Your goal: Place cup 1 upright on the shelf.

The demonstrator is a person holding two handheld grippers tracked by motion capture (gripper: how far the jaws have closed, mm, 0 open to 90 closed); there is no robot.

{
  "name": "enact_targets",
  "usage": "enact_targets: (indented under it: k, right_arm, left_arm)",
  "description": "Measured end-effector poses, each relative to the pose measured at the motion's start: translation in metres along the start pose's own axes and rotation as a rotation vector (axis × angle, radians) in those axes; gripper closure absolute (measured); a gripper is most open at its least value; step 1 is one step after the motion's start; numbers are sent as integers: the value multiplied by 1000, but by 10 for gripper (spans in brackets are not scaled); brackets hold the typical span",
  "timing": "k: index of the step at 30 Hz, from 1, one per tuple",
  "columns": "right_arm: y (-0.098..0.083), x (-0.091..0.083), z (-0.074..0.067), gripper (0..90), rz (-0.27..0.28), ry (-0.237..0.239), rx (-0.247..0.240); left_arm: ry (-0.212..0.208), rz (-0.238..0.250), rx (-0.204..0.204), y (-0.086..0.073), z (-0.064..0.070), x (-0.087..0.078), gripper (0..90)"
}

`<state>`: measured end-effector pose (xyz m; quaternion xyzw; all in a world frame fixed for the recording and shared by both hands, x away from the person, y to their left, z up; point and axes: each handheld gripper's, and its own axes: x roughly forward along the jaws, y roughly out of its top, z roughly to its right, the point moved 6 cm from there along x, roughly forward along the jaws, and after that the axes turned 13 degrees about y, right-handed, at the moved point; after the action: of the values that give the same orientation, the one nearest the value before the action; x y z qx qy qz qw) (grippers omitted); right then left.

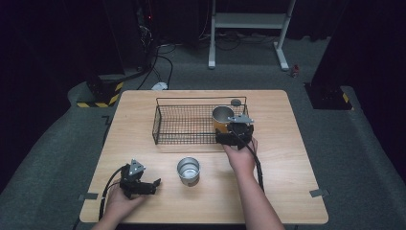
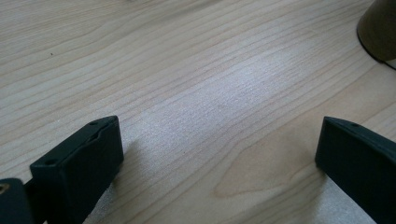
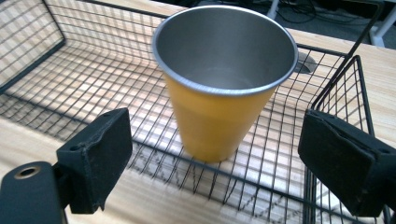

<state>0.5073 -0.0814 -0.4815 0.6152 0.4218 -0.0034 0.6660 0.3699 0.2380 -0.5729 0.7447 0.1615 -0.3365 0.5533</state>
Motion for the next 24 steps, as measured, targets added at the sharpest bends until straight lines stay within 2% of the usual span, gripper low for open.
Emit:
enact_targets:
  k: [5, 9, 16, 19, 20, 22, 24]
  right_arm:
    - [-13, -17, -5, 103, 8, 5, -13]
    - [-30, -32, -8, 103, 13, 22, -17]
    - [-80, -54, -4, 104, -49, 31, -1]
    - [-106, -62, 2, 105, -74, 28, 11]
    - [-114, -64, 4, 105, -78, 24, 12]
    - [-127, -67, 9, 105, -79, 2, 6]
    - [-137, -69, 14, 105, -99, 1, 10]
  left_arm:
    - [-3, -2, 2, 0, 0, 0, 14]
    - [-4, -4, 5, 0, -1, 0, 21]
    - [20, -12, -10, 0, -2, 0, 4]
    - [26, -15, -26, 0, -2, 0, 3]
    - [35, -15, -21, 0, -3, 1, 2]
    - [35, -15, -30, 0, -3, 1, 2]
    - [31, -16, -27, 1, -3, 2, 3]
